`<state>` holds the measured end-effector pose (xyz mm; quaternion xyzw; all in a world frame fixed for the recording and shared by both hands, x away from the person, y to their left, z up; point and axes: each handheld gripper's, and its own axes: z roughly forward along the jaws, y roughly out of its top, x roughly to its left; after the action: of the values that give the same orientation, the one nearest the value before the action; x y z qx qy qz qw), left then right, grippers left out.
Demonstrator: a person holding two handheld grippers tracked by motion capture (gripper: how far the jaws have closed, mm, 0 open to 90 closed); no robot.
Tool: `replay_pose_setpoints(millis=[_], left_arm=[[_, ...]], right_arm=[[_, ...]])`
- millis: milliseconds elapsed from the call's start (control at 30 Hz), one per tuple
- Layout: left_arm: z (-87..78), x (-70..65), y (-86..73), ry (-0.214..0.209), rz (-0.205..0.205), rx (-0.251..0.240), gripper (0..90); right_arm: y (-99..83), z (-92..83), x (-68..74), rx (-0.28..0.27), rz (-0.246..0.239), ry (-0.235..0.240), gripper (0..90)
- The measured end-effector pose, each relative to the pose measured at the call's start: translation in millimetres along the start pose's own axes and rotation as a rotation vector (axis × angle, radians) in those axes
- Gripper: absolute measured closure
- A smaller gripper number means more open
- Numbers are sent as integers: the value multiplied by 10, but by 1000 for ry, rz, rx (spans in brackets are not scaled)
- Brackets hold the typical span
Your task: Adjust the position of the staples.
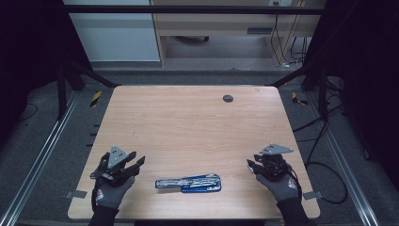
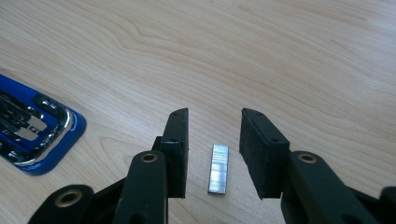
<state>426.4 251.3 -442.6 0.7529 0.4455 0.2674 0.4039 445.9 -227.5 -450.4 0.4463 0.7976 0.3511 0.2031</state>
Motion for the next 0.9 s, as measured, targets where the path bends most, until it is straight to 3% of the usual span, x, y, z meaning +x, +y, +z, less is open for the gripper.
replay_pose_setpoints(millis=[233,333,533,900], left_arm=[[-23,108,-130,17,-6,21,580],[-40,166,-204,25,-31,20,579],[-84,213,-234,51,-26,13,577],[-48,226,-260,56,-16,35,571]], right_arm=[[-10,91,12,47,-2,-21,651],[-18,143,11,74,-13,-30,669],[-13,210,25,112,4,-29,692],[19,202,-15,168,45,-34,711]])
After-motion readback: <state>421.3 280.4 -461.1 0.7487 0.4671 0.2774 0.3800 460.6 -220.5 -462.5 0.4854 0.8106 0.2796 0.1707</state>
